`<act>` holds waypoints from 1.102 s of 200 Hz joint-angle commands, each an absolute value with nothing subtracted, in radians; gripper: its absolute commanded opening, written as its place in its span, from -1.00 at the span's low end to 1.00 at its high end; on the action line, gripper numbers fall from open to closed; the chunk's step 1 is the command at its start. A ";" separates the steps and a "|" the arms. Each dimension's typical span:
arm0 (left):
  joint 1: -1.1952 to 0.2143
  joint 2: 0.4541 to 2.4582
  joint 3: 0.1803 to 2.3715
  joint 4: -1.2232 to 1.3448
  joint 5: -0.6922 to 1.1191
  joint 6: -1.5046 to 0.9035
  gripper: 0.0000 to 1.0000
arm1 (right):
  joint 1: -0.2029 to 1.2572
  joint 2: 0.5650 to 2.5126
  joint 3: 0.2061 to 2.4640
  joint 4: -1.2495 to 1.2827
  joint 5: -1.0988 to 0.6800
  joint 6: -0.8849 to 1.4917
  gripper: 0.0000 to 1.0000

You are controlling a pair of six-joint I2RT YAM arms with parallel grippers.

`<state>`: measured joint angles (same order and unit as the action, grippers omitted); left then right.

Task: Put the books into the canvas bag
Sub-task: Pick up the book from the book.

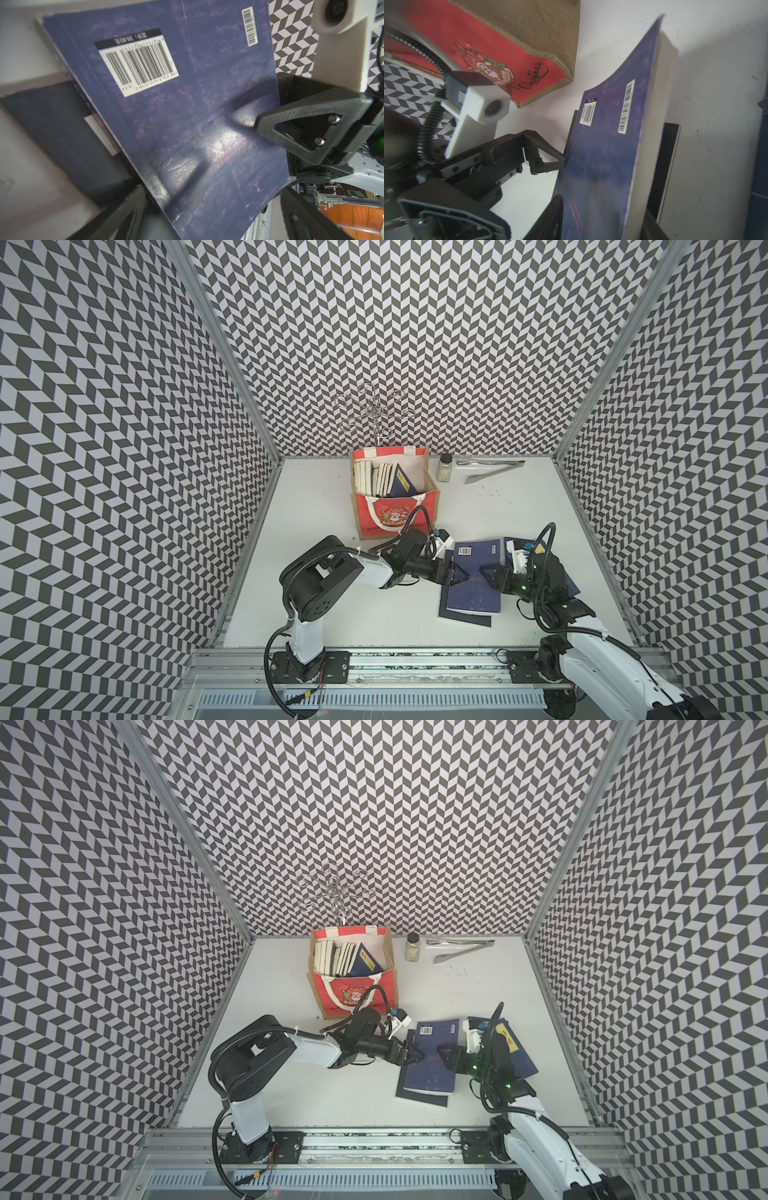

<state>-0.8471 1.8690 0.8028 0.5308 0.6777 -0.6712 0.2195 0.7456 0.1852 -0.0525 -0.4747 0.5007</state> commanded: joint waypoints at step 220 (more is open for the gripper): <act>-0.587 1.111 1.203 -0.602 0.540 -0.057 0.99 | 0.361 0.804 0.261 0.889 -1.119 0.635 -1.00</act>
